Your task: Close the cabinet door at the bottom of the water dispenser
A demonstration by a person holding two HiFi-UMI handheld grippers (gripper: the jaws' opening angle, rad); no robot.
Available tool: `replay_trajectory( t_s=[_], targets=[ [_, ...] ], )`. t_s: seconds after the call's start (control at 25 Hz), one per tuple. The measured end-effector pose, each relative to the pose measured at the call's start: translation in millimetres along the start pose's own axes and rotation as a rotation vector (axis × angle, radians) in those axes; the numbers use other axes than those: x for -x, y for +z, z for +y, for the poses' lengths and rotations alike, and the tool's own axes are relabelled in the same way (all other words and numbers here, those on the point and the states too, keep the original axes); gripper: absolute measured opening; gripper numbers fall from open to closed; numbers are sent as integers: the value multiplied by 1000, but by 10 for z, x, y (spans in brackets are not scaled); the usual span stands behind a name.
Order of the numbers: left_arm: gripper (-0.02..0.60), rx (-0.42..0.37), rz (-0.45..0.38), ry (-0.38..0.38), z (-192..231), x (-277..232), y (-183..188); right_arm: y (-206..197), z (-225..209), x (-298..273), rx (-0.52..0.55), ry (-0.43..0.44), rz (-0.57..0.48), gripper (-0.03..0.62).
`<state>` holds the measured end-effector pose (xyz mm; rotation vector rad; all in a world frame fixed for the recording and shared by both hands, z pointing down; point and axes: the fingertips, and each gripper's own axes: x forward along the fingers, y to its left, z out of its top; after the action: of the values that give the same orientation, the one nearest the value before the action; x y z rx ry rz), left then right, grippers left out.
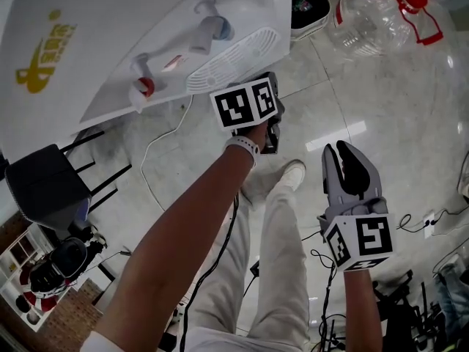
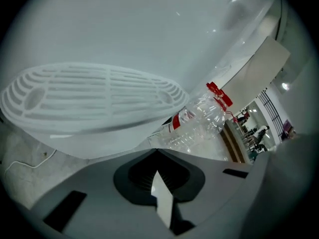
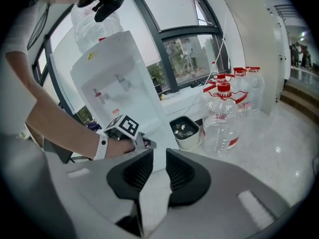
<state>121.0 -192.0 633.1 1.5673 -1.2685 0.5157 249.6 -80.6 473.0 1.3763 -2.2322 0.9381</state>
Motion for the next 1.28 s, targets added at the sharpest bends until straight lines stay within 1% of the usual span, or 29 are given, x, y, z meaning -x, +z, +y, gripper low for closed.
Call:
replay_trajectory(
  t_s=[0.24, 0.4, 0.48, 0.56, 0.64, 0.68, 0.72, 0.88, 1.0, 1.12, 1.2, 1.28],
  targets=[
    [6, -63, 61, -54, -77, 351, -311, 125, 200, 163, -4, -24, -26, 89],
    [6, -140, 77, -54, -55, 647, -461, 277, 398, 337, 15, -40, -50, 74],
    [6, -159, 82, -60, -68, 799, -504, 343, 474, 392, 19, -44, -65, 67],
    [6, -156, 75, -64, -83, 919, -469, 411, 519, 387, 36, -37, -69, 66],
    [6, -138, 74, -62, -101, 988, -438, 470, 515, 368, 49, -35, -69, 55],
    [6, -129, 77, -59, -110, 1013, -432, 497, 498, 362, 50, -39, -67, 34],
    [6, -126, 80, -58, -126, 1040, -423, 528, 480, 362, 48, -44, -65, 0],
    [6, -164, 71, -67, -214, 1281, -362, 676, 541, 437, 42, -48, -71, 0],
    [6, -188, 51, -78, -238, 1603, -306, 803, 745, 538, 65, -46, -81, 2],
    [6, -190, 28, -85, -248, 1941, -233, 906, 962, 635, 87, -35, -76, 2],
    [6, -185, 29, -93, -259, 2158, -211, 952, 1097, 697, 105, -25, -66, 2],
    [6, -202, 30, -106, -283, 2369, -192, 992, 1216, 758, 124, -18, -52, 2]
  ],
)
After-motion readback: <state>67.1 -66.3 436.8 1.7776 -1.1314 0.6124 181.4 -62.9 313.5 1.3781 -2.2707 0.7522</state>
